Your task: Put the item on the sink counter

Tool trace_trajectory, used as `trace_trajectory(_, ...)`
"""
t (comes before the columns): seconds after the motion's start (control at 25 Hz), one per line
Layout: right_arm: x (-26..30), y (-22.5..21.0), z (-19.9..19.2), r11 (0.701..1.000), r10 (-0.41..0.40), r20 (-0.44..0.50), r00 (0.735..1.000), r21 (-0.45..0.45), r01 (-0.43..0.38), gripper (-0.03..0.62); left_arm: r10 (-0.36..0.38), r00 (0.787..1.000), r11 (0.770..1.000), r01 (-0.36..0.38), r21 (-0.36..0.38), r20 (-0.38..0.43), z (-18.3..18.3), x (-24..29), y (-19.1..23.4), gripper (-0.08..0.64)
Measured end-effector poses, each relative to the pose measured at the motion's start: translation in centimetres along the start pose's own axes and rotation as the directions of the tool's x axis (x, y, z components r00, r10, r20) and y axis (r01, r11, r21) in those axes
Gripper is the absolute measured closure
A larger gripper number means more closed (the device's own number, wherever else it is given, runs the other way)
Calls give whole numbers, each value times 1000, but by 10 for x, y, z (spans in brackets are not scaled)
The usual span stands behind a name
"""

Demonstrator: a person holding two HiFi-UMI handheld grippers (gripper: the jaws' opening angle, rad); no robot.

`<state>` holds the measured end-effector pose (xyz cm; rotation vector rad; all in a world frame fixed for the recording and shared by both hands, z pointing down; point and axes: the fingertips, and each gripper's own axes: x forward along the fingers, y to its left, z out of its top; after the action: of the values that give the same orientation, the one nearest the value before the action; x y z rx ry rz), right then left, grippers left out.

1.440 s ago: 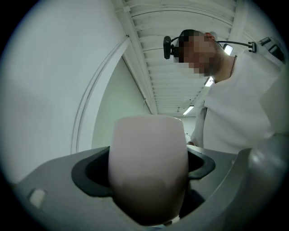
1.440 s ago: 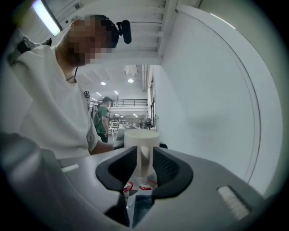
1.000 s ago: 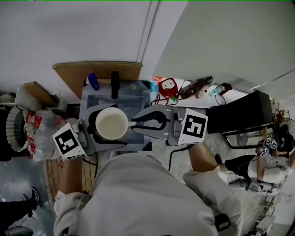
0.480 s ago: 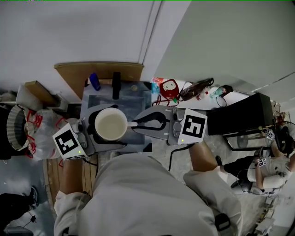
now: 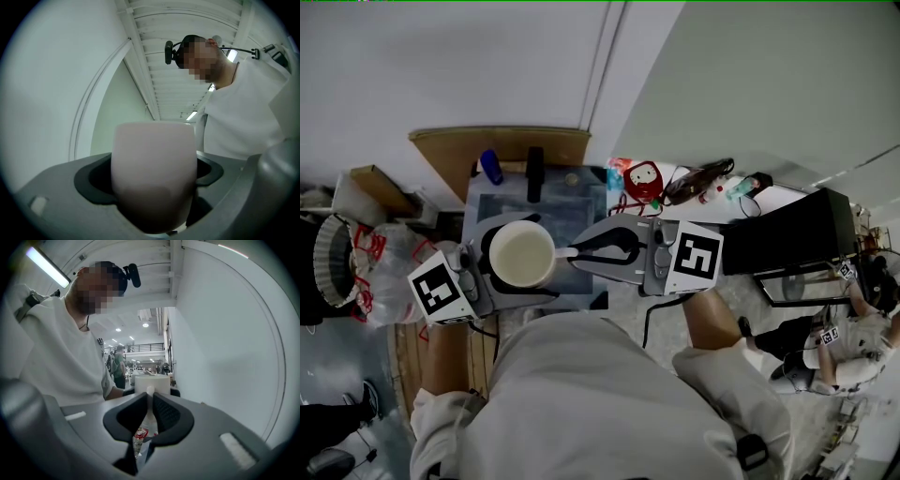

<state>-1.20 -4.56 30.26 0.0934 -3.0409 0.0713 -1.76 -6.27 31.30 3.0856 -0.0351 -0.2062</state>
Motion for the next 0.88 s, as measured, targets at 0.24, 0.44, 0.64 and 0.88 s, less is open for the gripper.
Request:
trace_trajectory(0.24,-3,2,3,1000,-9,13,1000,-2,9,551,8,1000,1000,-8,4,-8,0,3,-2,91)
trace_trajectory(0.44,-7,0,2,999,-14,28,999,-30,15,551,13,1000,1000,-13,8,-4,4,4,-3,91)
trace_trajectory(0.64,-9,-1,0,999,-20,39,999,-38,21,551,14,1000,1000,-14,8,-11,3,5,-3,91)
trace_trajectory(0.88,-16,-6,2,999,-33,72,997,-14,34,551,16,1000,1000,-16,15,-9,4,4,-1,94)
